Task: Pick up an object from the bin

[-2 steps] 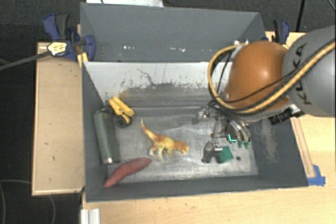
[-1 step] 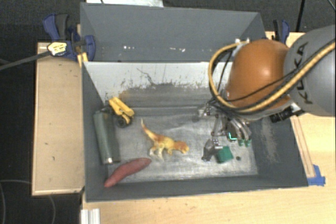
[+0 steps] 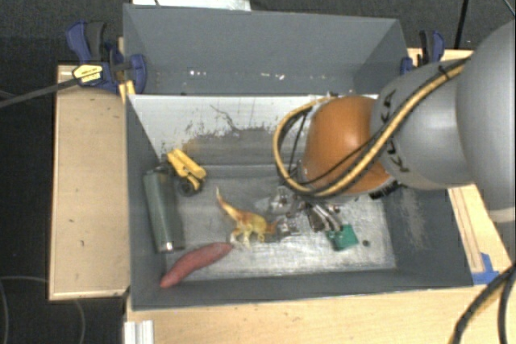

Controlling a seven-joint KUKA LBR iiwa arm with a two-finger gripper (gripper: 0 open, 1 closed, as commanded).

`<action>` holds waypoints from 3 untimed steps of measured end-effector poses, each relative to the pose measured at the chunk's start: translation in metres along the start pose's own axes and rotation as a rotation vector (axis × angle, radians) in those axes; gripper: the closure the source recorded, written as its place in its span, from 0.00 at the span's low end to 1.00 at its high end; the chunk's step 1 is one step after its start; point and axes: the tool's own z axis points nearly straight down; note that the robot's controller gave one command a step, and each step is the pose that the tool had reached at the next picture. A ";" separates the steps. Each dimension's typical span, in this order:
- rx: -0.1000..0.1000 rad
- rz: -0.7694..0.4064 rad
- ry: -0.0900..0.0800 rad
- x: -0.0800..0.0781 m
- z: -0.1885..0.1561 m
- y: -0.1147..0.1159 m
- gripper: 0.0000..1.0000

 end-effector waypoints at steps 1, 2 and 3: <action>0.000 0.001 0.000 0.000 0.000 0.000 1.00; 0.002 0.019 0.006 0.007 -0.149 -0.004 1.00; 0.001 0.019 0.008 0.007 -0.148 -0.004 1.00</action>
Offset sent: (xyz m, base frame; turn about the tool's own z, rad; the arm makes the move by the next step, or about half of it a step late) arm -0.0090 -0.0056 0.1475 0.0145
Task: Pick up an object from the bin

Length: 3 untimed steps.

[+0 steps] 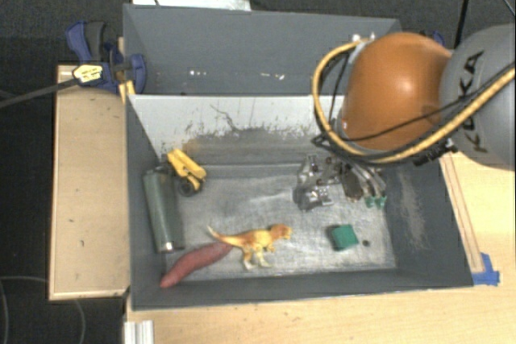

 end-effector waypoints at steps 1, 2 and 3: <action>-0.002 -0.033 0.008 -0.007 0.108 0.066 0.00; -0.001 -0.027 0.000 -0.009 0.104 0.064 0.00; -0.001 -0.127 -0.006 -0.007 0.124 0.063 0.00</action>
Offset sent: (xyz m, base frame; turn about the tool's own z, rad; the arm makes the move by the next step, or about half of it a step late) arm 0.0000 0.0000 0.0000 0.0000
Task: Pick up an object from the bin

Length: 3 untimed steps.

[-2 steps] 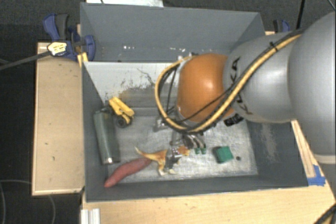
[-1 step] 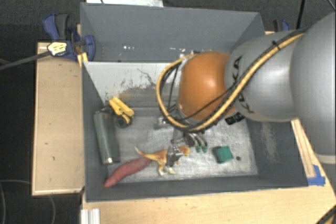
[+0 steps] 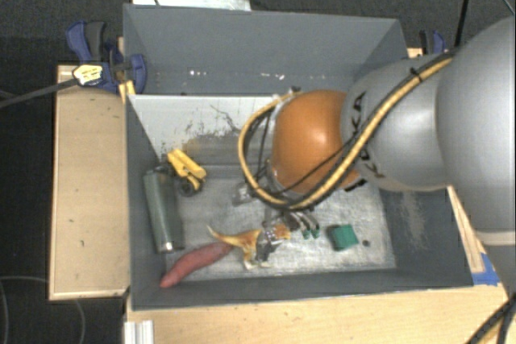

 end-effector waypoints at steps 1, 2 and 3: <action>-0.003 -0.288 0.027 -0.004 0.037 0.008 1.00; -0.003 -0.287 0.027 -0.004 0.037 0.008 1.00; -0.003 -0.282 0.012 0.007 -0.012 0.008 1.00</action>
Offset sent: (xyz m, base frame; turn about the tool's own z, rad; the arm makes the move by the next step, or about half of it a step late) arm 0.0000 0.0000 0.0000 0.0000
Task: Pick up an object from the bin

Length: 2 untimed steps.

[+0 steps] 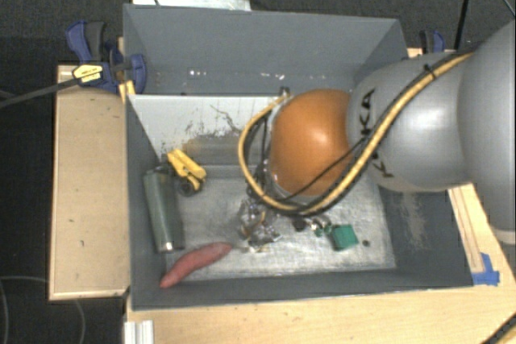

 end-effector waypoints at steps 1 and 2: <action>0.002 0.027 -0.007 -0.022 -0.047 0.003 1.00; 0.000 0.015 0.000 0.003 -0.072 -0.003 1.00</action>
Offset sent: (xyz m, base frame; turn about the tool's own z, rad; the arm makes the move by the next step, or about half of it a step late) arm -0.0126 -0.0170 0.0965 0.0062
